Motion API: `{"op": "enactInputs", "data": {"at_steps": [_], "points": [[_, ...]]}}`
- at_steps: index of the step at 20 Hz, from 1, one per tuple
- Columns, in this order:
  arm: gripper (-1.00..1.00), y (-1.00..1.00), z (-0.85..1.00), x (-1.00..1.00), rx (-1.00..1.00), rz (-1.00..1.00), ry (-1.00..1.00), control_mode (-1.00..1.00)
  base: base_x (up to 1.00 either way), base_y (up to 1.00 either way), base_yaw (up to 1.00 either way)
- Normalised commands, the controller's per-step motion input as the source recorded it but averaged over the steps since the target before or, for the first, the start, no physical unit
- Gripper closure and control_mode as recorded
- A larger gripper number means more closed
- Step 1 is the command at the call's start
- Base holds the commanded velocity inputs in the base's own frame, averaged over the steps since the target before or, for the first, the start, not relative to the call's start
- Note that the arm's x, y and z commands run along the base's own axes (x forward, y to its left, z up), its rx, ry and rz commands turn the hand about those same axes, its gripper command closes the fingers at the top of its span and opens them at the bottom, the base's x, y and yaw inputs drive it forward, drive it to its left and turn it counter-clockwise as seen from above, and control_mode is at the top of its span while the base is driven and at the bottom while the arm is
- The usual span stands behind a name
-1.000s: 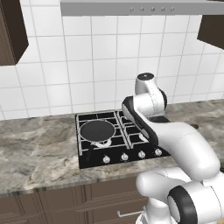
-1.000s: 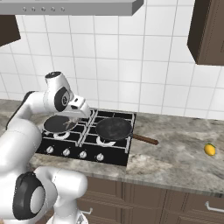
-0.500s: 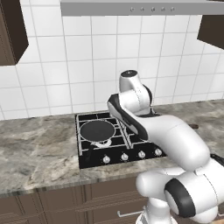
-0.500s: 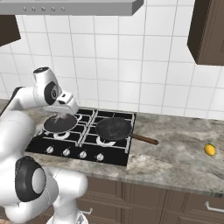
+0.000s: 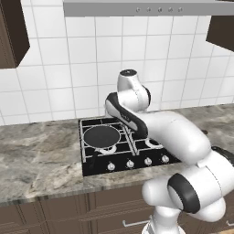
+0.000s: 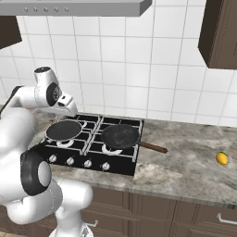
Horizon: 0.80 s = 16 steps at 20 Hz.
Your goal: Place both pans onto different burners. Then place the lemon and the fish on different pans.
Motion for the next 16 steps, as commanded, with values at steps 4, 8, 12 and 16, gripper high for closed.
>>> {"op": "enactInputs", "data": {"at_steps": [4, 8, 12, 16], "points": [[1.00, 0.39, -0.01, 0.37, 0.01, 0.01, 0.00, -1.00, 0.00, 0.00, 0.00], [1.00, 0.39, -0.17, 0.36, 0.00, 0.01, 0.00, -1.00, 0.00, 0.00, 0.00], [1.00, 0.17, -0.36, 0.28, 0.00, 0.05, 0.00, -1.00, 0.00, 0.00, 0.00], [1.00, 0.12, -0.45, 0.25, 0.00, 0.06, 0.00, -1.00, 0.00, 0.00, 0.00]]}}
